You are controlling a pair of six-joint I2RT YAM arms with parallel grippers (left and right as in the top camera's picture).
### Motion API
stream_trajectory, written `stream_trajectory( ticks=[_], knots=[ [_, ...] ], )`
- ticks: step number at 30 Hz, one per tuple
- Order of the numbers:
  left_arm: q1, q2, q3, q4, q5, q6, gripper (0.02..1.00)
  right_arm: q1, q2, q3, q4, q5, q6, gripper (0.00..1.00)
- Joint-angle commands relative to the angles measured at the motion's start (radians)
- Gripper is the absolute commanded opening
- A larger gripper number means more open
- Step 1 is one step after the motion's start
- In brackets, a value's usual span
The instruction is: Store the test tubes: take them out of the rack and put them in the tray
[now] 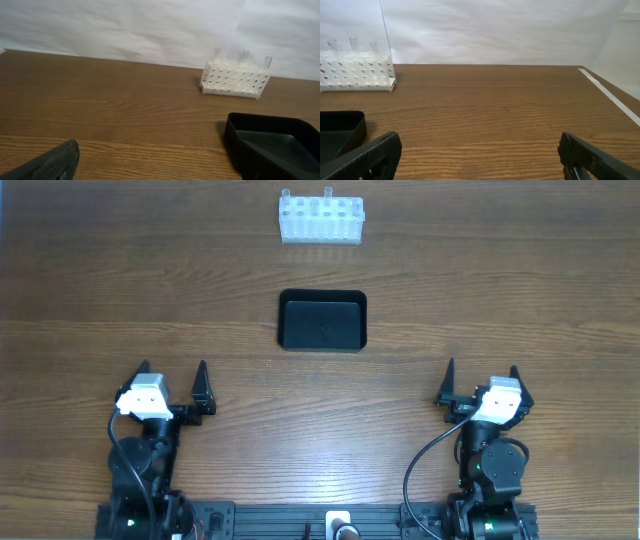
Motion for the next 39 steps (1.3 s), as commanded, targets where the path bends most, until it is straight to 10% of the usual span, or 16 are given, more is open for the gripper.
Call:
stream_trajectory(
  ticks=[1, 39],
  knots=[
    [0.003, -0.003, -0.005, -0.002, 0.01, 0.014, 1.0, -0.005, -0.01, -0.006, -0.004, -0.009, -0.001, 0.991],
    [0.003, 0.0, -0.005, 0.038, -0.002, 0.015, 1.0, -0.005, -0.01, -0.006, -0.004, -0.009, -0.001, 0.991]
  ],
)
